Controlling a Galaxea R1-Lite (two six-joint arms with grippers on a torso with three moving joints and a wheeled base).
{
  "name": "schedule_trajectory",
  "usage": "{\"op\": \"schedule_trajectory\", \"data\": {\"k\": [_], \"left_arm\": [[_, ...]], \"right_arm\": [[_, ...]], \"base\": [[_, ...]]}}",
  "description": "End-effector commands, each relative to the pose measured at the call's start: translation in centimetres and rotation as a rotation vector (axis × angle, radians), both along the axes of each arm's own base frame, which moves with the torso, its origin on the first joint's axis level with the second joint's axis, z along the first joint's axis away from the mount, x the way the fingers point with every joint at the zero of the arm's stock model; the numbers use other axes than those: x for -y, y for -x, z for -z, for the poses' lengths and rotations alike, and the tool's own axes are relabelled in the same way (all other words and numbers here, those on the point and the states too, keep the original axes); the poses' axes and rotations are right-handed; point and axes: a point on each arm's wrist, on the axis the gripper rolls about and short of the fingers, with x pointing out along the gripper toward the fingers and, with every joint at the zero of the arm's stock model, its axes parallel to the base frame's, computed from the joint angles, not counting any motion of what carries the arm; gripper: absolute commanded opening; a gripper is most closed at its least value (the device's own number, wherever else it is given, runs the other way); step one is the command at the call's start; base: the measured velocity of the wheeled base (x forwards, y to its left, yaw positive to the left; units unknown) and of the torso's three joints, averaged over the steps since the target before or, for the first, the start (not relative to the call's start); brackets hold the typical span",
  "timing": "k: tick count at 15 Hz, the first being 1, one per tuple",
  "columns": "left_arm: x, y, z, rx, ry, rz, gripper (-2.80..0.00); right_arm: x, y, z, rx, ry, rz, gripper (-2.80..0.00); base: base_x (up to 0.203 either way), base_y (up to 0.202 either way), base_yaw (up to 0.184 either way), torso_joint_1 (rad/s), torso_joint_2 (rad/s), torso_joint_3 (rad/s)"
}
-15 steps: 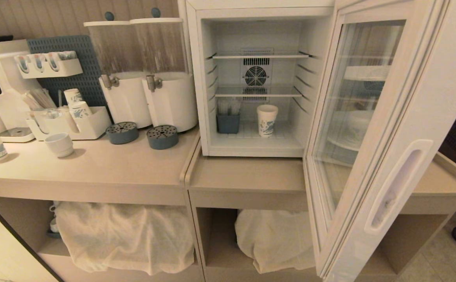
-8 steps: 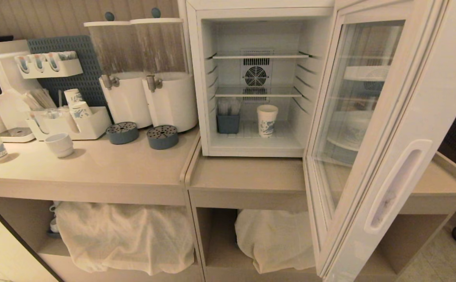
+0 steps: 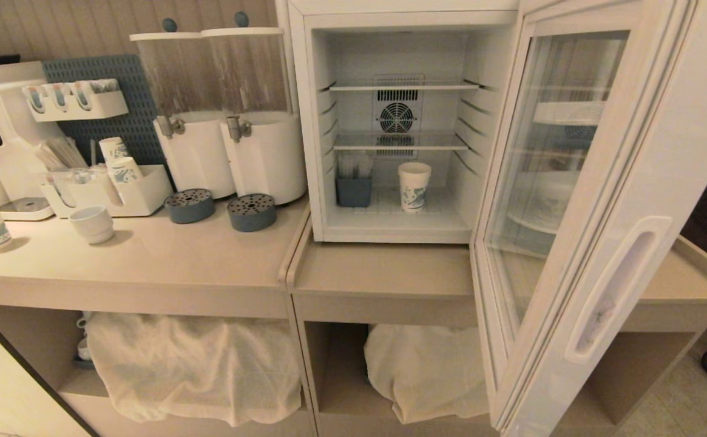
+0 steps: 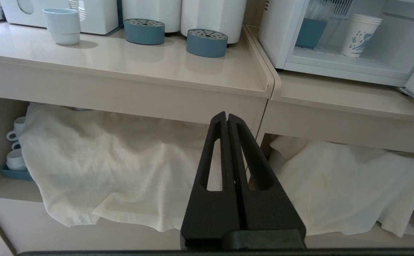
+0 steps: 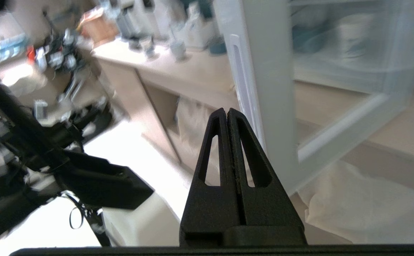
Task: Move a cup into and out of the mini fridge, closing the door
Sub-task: Close the freezer door
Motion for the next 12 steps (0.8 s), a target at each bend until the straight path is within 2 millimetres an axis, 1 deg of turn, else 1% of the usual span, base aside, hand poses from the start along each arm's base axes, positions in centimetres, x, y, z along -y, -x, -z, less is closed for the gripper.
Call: {"op": "schedule_trajectory", "data": {"k": [1, 3, 4, 5, 6, 8, 9, 10, 11, 12], "left_arm": [[0.0, -0.3, 1.1, -0.036, 0.001, 0.000, -2.80], [0.0, -0.3, 1.1, -0.036, 0.001, 0.000, -2.80], [0.0, -0.3, 1.1, -0.036, 0.001, 0.000, -2.80], [0.0, -0.3, 1.1, -0.036, 0.001, 0.000, -2.80], [0.0, -0.3, 1.1, -0.036, 0.001, 0.000, -2.80], [0.0, -0.3, 1.1, -0.036, 0.003, 0.000, -2.80], [0.0, -0.3, 1.1, -0.036, 0.003, 0.000, -2.80], [0.0, -0.3, 1.1, -0.036, 0.003, 0.000, -2.80], [0.0, -0.3, 1.1, -0.036, 0.004, 0.000, -2.80], [0.0, -0.3, 1.1, -0.036, 0.004, 0.000, -2.80]], "right_arm": [[-2.2, -4.4, 0.1, -0.089, 0.055, -0.030, -2.80], [-3.7, -8.3, 0.6, -0.107, 0.082, 0.009, -2.80], [-3.8, -9.7, 0.7, -0.105, 0.081, 0.021, -2.80], [-3.3, -11.4, 1.0, -0.108, 0.073, 0.039, -2.80], [-2.3, -12.6, 1.3, -0.111, 0.061, 0.044, -2.80], [0.3, -14.9, 2.1, -0.120, 0.027, -0.025, -2.80], [1.3, -16.1, 2.7, -0.137, 0.014, -0.054, -2.80], [1.9, -17.3, 3.5, -0.150, 0.013, -0.080, -2.80], [2.0, -18.4, 4.1, -0.144, 0.027, -0.134, -2.80], [1.4, -19.5, 4.6, -0.133, 0.044, -0.198, -2.80]], "base": [[0.000, 0.000, 0.000, 0.000, 0.00, 0.000], [0.000, 0.000, 0.000, 0.000, 0.00, 0.000], [0.000, 0.000, 0.000, 0.000, 0.00, 0.000], [0.000, 0.000, 0.000, 0.000, 0.00, 0.000], [0.000, 0.000, 0.000, 0.000, 0.00, 0.000], [0.000, 0.000, 0.000, 0.000, 0.00, 0.000], [0.000, 0.000, 0.000, 0.000, 0.00, 0.000], [0.000, 0.000, 0.000, 0.000, 0.00, 0.000], [0.000, 0.000, 0.000, 0.000, 0.00, 0.000], [0.000, 0.000, 0.000, 0.000, 0.00, 0.000]]}}
